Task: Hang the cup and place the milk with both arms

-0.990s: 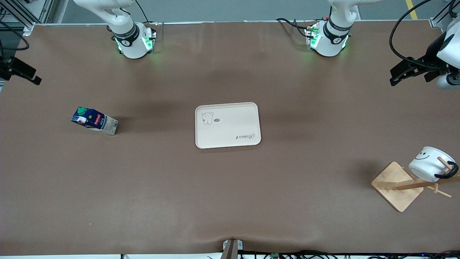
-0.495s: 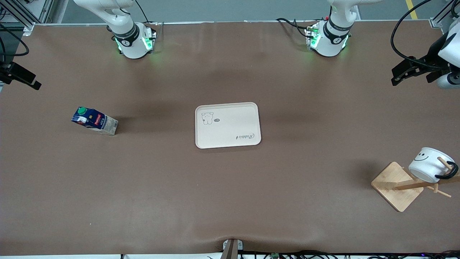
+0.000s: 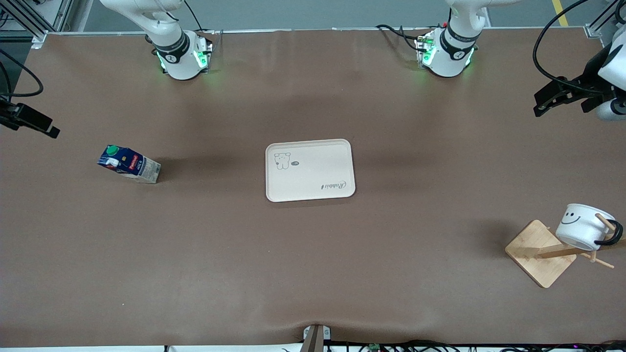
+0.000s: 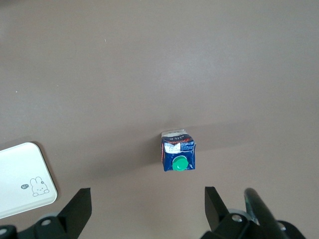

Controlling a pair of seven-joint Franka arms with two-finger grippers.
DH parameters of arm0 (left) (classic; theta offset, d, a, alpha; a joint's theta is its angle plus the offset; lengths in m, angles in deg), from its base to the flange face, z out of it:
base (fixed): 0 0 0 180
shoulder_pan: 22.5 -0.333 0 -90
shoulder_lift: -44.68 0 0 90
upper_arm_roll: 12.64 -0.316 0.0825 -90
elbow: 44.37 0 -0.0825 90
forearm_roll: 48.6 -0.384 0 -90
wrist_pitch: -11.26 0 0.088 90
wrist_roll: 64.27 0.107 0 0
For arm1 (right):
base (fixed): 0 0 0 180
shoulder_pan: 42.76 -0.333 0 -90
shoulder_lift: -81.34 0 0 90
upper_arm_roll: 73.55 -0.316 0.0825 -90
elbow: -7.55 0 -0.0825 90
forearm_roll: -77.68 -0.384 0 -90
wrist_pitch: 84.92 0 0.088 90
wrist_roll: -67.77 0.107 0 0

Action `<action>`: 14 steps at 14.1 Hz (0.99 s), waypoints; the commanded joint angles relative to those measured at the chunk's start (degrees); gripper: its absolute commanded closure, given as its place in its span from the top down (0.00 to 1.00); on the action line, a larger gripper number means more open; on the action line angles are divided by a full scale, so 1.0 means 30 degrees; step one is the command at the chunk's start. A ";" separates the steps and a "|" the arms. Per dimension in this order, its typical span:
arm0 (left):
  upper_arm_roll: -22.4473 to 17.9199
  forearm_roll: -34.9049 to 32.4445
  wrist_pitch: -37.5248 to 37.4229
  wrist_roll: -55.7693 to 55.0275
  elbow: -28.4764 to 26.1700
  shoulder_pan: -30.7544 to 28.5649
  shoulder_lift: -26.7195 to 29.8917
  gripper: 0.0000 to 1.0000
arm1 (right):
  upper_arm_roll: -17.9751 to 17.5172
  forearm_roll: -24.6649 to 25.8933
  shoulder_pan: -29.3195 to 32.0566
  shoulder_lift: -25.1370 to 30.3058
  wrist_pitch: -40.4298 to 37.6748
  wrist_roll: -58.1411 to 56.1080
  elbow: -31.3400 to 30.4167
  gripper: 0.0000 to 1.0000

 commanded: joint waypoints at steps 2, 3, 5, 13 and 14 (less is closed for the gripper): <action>-0.0018 0.0270 0.0076 0.0420 0.0054 -0.0183 0.0240 1.00 | -0.0071 -0.0430 0.0188 -0.0182 -0.0138 0.0300 0.0561 1.00; -0.0018 0.0183 0.0077 0.0420 0.0114 -0.0212 0.0240 1.00 | -0.0071 -0.0663 0.0276 -0.0182 -0.0166 0.0300 0.0619 1.00; -0.0018 0.0095 0.0077 0.0420 0.0231 -0.0212 0.0153 1.00 | 0.0017 -0.0812 0.0365 -0.0153 -0.0224 0.0155 0.0736 1.00; -0.0018 0.0006 0.0077 0.0390 0.0436 -0.0154 -0.0229 1.00 | 0.0017 -0.0812 0.0511 -0.0182 -0.0195 0.0154 0.0736 1.00; -0.0018 0.0006 0.0077 0.0390 0.0436 -0.0154 -0.0229 1.00 | 0.0017 -0.0841 0.0511 -0.0182 -0.0166 0.0154 0.0736 1.00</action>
